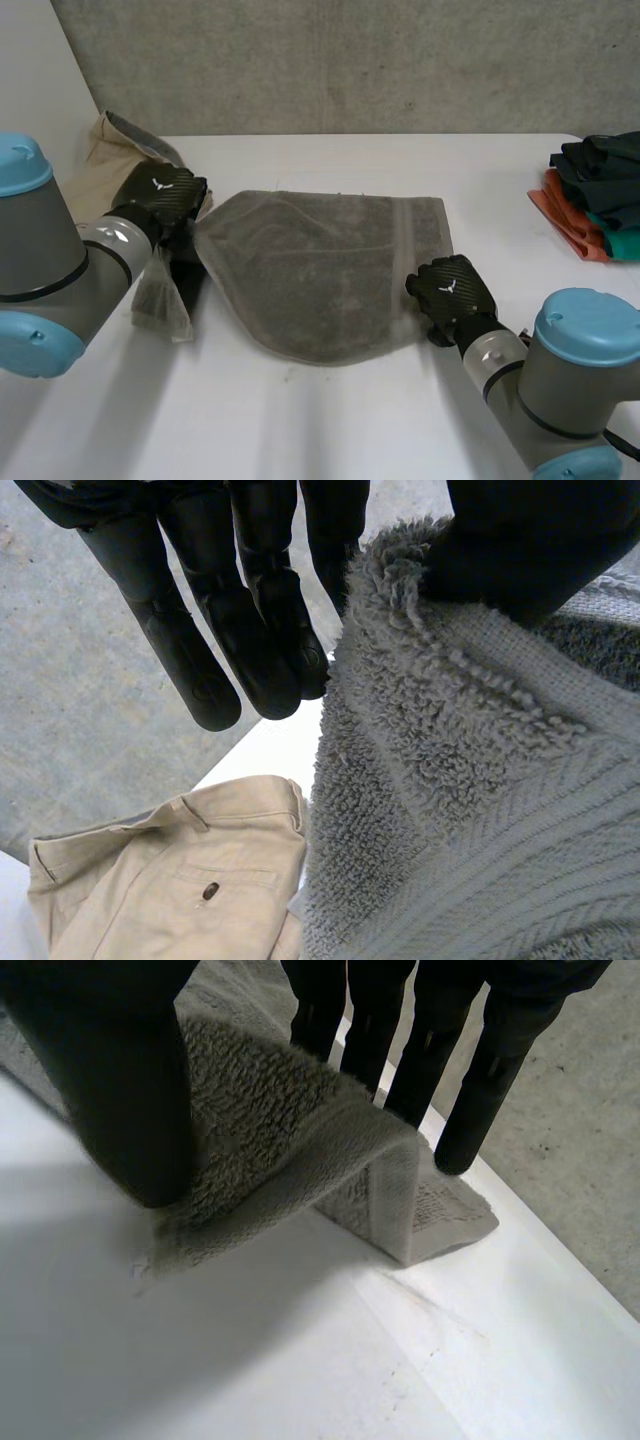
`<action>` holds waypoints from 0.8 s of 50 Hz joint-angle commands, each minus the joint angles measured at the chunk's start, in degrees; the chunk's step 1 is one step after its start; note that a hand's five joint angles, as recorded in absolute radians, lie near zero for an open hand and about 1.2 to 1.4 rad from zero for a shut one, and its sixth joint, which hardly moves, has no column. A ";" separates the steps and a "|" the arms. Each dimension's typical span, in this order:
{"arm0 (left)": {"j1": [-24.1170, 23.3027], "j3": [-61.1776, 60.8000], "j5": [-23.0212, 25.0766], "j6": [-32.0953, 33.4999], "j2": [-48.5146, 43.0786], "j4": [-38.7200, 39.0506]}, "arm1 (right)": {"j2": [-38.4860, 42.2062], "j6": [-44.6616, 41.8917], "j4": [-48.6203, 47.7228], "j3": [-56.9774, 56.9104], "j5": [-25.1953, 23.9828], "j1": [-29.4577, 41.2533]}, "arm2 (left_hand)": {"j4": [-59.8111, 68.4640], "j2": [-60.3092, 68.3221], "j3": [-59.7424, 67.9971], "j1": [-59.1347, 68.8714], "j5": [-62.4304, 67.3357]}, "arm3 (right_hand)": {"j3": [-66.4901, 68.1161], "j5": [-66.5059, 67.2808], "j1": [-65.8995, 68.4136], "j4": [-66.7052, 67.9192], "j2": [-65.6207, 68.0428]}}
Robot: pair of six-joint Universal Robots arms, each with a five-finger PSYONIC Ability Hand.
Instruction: Fold the laundry.
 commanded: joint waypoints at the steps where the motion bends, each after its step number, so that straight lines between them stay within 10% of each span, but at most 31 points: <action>1: -0.04 -0.88 -0.19 0.09 0.09 -0.05 | 0.56 -1.64 -2.99 -2.85 -0.54 -0.63 | 11.26 11.48 11.67 14.13 13.36 | 35.20 35.71 34.84 35.31 35.41; 6: 0.13 -1.41 -0.28 0.00 1.84 -0.66 | -9.79 -2.16 2.87 -6.45 -0.01 -1.69 | 11.26 11.48 11.67 14.13 13.36 | 35.20 35.71 34.84 35.31 35.41; 11: 0.39 -4.56 0.24 0.17 7.72 -2.24 | -22.89 -5.93 28.57 -14.78 -1.77 -5.54 | 11.26 11.48 11.67 14.13 13.36 | 35.20 35.71 34.84 35.31 35.41; 18: 0.31 -9.67 0.68 0.35 8.79 -2.86 | -23.44 -8.75 50.96 -23.68 -3.79 -14.60 | 11.26 11.48 11.67 14.13 13.36 | 35.20 35.71 34.84 35.31 35.41; 40: 0.57 -19.69 -0.45 1.05 1.58 6.01 | -12.01 -10.51 42.62 -22.27 -3.44 -16.37 | -21.52 -21.30 -21.11 -18.65 -19.42 | 35.20 35.71 34.84 35.31 35.41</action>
